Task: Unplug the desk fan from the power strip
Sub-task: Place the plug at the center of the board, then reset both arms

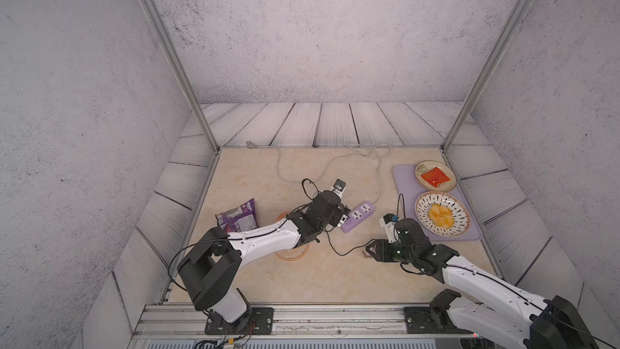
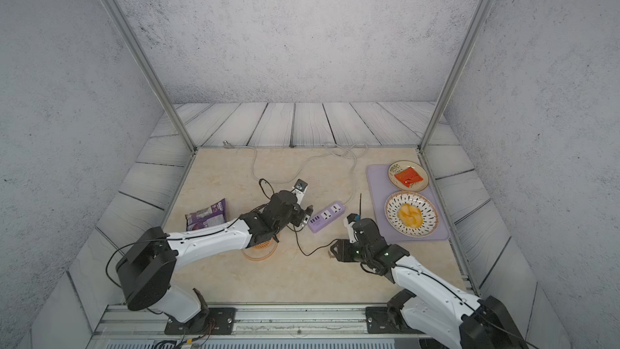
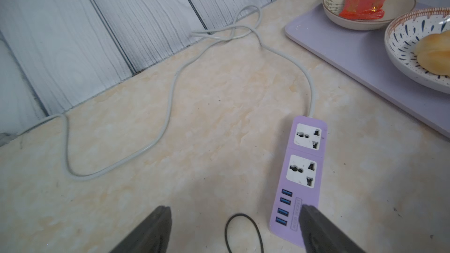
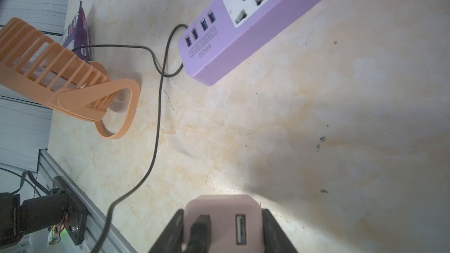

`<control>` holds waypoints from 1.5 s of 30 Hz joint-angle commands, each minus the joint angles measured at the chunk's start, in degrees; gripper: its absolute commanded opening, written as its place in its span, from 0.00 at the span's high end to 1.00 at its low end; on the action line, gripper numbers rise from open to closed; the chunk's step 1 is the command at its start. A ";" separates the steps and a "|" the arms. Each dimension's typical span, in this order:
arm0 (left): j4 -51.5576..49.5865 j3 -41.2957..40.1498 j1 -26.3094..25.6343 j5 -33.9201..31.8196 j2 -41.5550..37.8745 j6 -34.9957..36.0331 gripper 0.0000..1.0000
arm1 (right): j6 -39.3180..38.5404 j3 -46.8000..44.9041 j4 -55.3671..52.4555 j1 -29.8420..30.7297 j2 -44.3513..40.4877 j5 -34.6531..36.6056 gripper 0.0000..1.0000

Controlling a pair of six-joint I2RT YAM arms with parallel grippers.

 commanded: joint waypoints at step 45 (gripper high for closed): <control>36.76 -29.92 48.82 6.95 -5.18 4.81 0.16 | -32.31 -5.02 72.15 -29.62 33.03 34.96 0.01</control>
